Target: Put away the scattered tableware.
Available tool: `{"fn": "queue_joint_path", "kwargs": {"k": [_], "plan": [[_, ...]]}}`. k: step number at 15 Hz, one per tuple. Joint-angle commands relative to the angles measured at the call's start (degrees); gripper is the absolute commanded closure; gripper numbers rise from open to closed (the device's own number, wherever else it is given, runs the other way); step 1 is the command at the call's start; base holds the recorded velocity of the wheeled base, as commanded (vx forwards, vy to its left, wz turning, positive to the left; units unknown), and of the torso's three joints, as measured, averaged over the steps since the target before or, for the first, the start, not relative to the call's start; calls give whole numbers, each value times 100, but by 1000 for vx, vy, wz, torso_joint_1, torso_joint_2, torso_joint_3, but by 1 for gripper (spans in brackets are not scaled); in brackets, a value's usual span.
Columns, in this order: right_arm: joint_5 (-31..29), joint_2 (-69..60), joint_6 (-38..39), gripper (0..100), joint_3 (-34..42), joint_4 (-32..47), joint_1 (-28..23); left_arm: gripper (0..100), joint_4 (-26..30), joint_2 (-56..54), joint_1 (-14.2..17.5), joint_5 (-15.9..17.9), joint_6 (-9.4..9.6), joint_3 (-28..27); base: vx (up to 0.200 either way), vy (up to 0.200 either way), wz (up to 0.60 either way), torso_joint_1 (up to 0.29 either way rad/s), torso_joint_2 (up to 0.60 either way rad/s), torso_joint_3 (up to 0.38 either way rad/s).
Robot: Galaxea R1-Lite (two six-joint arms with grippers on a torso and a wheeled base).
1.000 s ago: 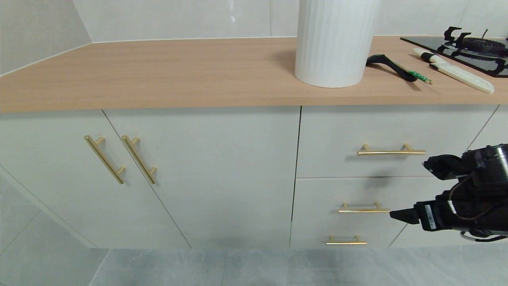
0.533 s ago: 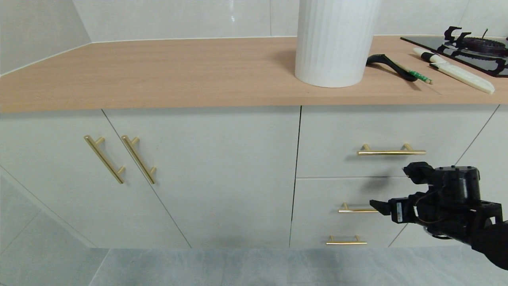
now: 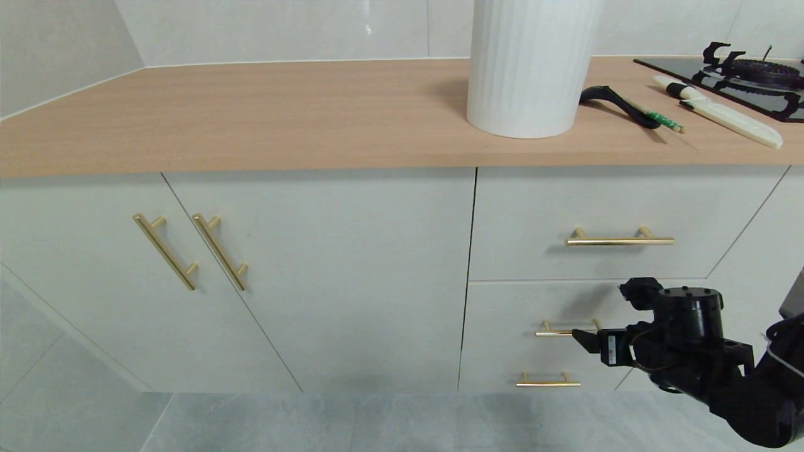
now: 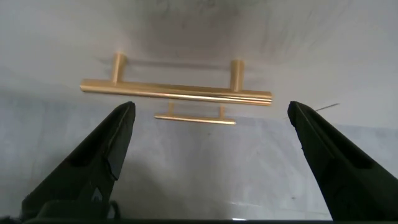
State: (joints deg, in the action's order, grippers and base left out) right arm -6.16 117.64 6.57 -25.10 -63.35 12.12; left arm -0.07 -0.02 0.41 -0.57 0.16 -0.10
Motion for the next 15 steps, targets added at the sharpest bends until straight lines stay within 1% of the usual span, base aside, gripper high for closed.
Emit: {"fn": "queue_joint_path", "kwargs": {"k": [1,4,6,7,12,15], "plan": [[-140,268,116,0,-153,-81,28,0,-1,2,2,-4,2,1,0,0,0,0,0,0],[-263,585,90,0,-179,-555,45,0,-1,2,2,-4,-7,1,0,0,0,0,0,0],[-562,743,90,0,-188,-819,133,0,-1,2,2,-4,2,1,0,0,0,0,0,0],[-615,804,90,0,-188,-907,151,0,-1,2,2,-4,2,1,0,0,0,0,0,0],[-703,1077,64,0,-232,-1285,177,0,-1,2,2,-4,2,1,0,0,0,0,0,0],[-703,1147,37,0,-215,-1293,177,0,-1,2,2,-4,-7,1,0,0,0,0,0,0]]}}
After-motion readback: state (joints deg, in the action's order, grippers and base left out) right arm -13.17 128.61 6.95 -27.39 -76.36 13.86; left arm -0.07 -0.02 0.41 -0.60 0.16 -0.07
